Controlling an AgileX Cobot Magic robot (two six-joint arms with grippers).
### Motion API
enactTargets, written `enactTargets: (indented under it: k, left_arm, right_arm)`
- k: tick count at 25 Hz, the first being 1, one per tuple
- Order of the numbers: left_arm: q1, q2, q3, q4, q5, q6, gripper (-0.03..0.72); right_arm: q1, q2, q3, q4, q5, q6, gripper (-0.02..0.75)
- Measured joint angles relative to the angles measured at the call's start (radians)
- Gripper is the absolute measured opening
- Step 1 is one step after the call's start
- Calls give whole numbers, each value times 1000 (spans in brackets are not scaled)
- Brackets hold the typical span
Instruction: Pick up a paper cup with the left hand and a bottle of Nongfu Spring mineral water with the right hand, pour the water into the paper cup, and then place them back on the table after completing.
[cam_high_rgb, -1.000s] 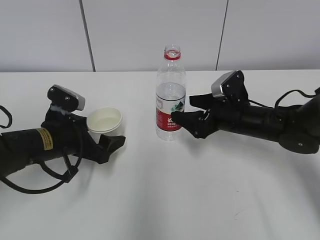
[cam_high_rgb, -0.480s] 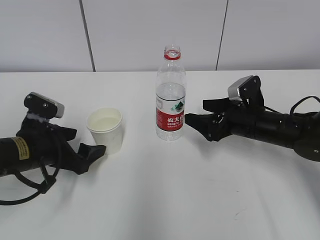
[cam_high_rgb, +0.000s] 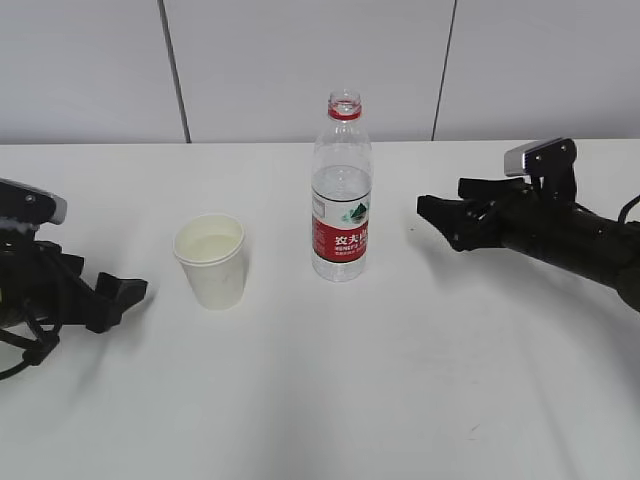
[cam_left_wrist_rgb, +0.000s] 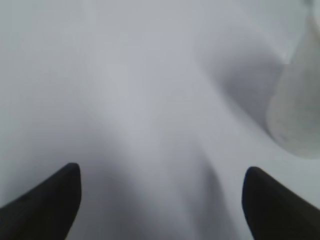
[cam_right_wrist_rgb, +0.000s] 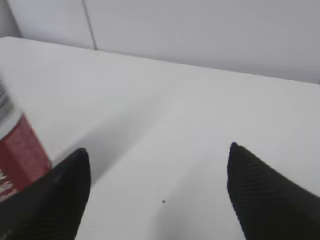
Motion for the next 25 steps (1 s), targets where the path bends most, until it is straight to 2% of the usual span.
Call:
enactTargets:
  k: [4,10,13,16,20,22,25]
  left_arm:
    - [39,0,-57,-2,32,7,593]
    - [41,0,-232,-3,286,13,591]
    - [41,0,-285,-5,387,13,591]
    - [41,0,-314,-6,443,13,591]
    - [40,0,-361,-40,562,13,591]
    - [35,1,-408,-51,667,13,590]
    - [16,1,-488,-66,852,13,589]
  right_arm:
    - [-30,0,-2,83,0,-8,628]
    - [-35,-2,-46,111,19,27,626]
    - [-35,-17,-89,98,124,48,622]
    - [-35,-55,-135,69,292,94,616]
    - [-35,-124,-210,-54,542,234,610]
    - [-35,-152,-251,-172,662,374,608]
    - [-35,-182,-305,-455,751,679,608]
